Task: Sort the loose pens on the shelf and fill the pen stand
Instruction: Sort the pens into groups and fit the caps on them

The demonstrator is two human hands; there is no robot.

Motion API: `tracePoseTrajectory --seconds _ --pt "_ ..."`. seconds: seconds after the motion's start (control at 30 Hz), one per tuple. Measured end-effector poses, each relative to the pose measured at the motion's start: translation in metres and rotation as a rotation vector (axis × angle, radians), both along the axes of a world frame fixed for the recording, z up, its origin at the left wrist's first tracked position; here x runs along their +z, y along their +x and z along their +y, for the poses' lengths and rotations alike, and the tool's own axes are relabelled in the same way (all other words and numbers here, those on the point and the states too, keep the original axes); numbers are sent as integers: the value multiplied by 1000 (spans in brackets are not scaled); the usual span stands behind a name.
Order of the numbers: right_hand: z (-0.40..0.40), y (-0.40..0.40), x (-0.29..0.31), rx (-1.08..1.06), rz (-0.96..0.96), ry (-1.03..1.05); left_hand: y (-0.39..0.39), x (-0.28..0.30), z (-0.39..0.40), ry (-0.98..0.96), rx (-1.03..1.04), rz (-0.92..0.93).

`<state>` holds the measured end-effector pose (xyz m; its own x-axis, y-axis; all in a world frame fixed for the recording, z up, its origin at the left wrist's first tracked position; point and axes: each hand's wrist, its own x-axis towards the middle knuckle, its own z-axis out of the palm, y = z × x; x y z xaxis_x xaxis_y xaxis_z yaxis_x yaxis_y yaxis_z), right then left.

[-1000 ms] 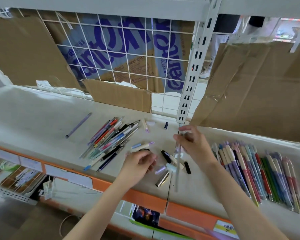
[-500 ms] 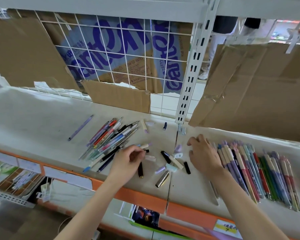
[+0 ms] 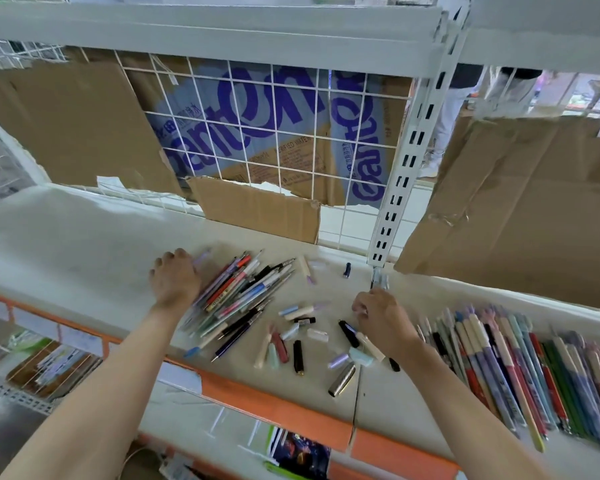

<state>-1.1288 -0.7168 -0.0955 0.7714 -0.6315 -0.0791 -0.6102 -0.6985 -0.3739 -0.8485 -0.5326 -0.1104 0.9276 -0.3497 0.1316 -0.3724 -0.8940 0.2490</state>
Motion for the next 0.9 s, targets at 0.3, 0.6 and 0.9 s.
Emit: tracePoseTrajectory --seconds 0.3,0.6,0.9 --pt "-6 -6 -1 -20 -102 115 -13 4 -2 38 -34 9" --pt "16 -13 28 -196 -895 982 -157 38 -9 -486 -734 421" --pt "20 -18 33 -136 -976 1008 -176 45 -9 -538 -754 497"
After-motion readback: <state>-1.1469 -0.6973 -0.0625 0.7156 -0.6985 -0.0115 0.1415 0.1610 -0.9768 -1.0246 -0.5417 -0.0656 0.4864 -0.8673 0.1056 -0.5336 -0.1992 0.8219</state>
